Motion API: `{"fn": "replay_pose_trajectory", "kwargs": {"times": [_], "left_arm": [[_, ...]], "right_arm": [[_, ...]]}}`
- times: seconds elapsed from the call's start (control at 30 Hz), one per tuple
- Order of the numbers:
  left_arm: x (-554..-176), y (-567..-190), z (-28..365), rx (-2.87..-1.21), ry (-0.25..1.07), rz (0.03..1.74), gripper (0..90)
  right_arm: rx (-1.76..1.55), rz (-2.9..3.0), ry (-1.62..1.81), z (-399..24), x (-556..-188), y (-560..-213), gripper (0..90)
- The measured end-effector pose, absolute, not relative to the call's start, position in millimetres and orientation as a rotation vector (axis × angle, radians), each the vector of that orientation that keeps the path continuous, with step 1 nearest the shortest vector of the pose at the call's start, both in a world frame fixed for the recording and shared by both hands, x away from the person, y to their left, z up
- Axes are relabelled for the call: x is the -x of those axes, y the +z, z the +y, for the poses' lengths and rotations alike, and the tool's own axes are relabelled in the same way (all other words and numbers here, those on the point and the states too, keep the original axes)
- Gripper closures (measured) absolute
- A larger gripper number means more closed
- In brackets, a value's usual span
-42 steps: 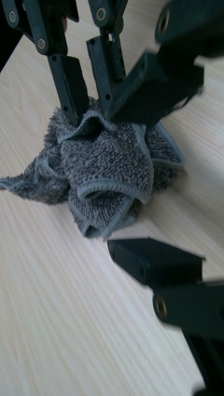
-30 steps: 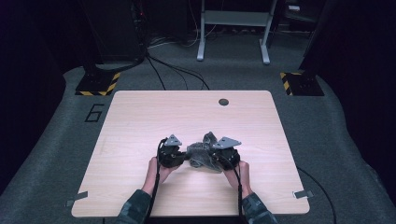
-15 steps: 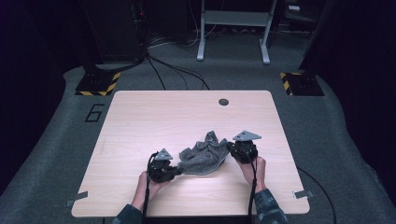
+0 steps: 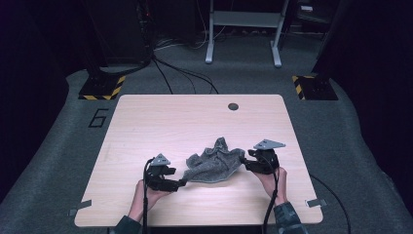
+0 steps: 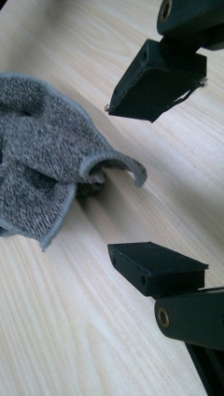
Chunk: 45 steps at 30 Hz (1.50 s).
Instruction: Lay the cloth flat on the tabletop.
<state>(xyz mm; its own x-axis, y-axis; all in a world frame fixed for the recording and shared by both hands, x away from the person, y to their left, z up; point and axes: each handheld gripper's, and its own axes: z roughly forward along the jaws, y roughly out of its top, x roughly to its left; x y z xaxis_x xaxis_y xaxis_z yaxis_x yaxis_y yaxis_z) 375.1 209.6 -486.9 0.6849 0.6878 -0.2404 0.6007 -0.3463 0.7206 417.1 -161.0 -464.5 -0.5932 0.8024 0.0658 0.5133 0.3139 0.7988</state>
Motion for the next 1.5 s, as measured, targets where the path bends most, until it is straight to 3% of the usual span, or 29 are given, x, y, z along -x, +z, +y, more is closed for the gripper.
{"fn": "replay_pose_trajectory", "kwargs": {"times": [0.2,0.33,0.47,0.6,0.87,0.93,1.03,1.17,1.27,1.4,1.5], "left_arm": [[-367,-501,203,-2.064,0.183,0.984,33.7],[-365,-505,200,-2.037,0.209,0.971,49.4],[-370,-509,200,-2.042,0.216,0.961,72.9],[-376,-513,204,-2.038,0.196,0.968,85.5],[-388,-503,234,-1.952,0.156,1.026,85.4],[-388,-501,238,-1.955,0.144,1.023,78.1],[-385,-503,235,-1.985,0.104,1.035,60.0],[-382,-507,230,-1.999,0.101,1.027,58.2],[-382,-508,227,-1.992,0.112,1.036,64.5],[-381,-508,224,-1.997,0.120,1.043,86.2],[-381,-509,221,-2.026,0.106,1.037,87.8]], "right_arm": [[-1.161,2.212,1.210,-166,-415,-465,51.9],[-1.165,2.230,1.206,-163,-423,-467,54.5],[-1.181,2.283,1.228,-158,-434,-475,72.0],[-1.166,2.291,1.226,-155,-432,-478,84.6],[-1.156,2.267,1.240,-158,-417,-473,83.8],[-1.156,2.270,1.251,-159,-412,-473,80.7],[-1.185,2.279,1.247,-157,-405,-476,73.1],[-1.206,2.279,1.223,-153,-402,-477,65.9],[-1.196,2.264,1.191,-146,-401,-475,68.5],[-1.170,2.261,1.149,-144,-398,-473,82.4],[-1.162,2.267,1.146,-145,-395,-474,86.3]]}}
